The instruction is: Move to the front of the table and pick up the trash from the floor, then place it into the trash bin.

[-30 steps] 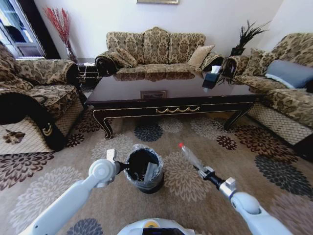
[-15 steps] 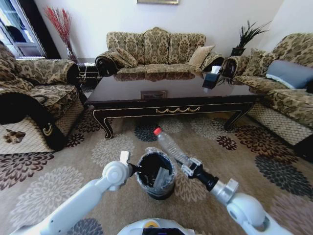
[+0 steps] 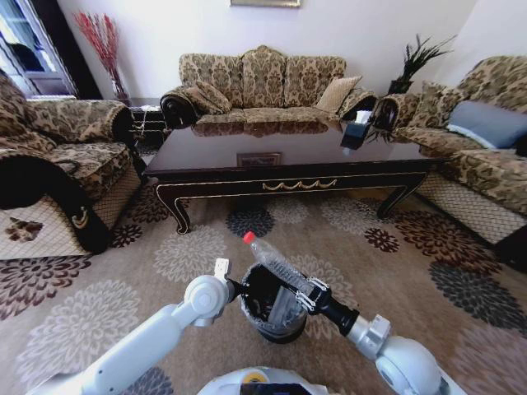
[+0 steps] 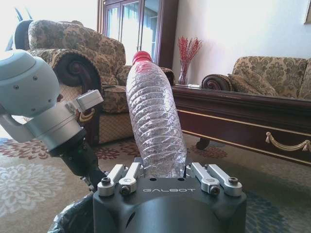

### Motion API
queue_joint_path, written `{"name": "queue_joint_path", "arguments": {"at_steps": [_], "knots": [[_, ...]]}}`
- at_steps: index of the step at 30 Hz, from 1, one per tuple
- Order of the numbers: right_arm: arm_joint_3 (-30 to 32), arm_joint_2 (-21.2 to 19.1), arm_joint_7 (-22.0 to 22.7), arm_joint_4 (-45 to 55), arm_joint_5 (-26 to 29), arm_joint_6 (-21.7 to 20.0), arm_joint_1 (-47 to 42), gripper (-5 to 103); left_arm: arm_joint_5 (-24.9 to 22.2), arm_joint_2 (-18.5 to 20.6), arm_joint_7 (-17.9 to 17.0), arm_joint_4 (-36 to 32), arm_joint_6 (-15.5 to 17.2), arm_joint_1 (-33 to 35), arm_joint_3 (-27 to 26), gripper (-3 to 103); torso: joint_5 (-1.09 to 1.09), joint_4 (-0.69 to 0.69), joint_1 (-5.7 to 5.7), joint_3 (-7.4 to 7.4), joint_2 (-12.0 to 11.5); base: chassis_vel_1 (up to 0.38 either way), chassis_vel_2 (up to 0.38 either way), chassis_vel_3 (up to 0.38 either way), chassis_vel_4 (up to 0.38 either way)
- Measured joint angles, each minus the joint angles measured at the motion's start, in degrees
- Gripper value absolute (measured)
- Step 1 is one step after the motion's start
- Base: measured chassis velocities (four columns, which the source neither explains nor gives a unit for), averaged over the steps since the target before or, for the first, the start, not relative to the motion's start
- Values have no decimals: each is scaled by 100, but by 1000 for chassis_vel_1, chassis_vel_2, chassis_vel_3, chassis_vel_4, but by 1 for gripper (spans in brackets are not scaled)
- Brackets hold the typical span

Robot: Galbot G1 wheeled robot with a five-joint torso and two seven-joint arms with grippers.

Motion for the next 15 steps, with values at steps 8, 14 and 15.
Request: {"name": "queue_joint_path", "arguments": {"at_steps": [8, 14, 15], "knots": [[-57, 62, -66, 0, -38, -17, -72, 59, 62, 15, 15, 9, 0, 79, -96, 0, 0, 0, 0, 0, 0, 0, 0, 0, 0], [-171, 158, -77, -24, -174, -20, -106, 75, 63, -4, 21, 20, 0, 90, -115, 0, 0, -1, 0, 0, 0, 0, 0, 0, 0], [-169, 159, -79, -26, -181, -20, -108, 80, 63, -4, 21, 20, 0, 94, -119, 0, 0, -1, 0, 0, 0, 0, 0, 0, 0]]}}
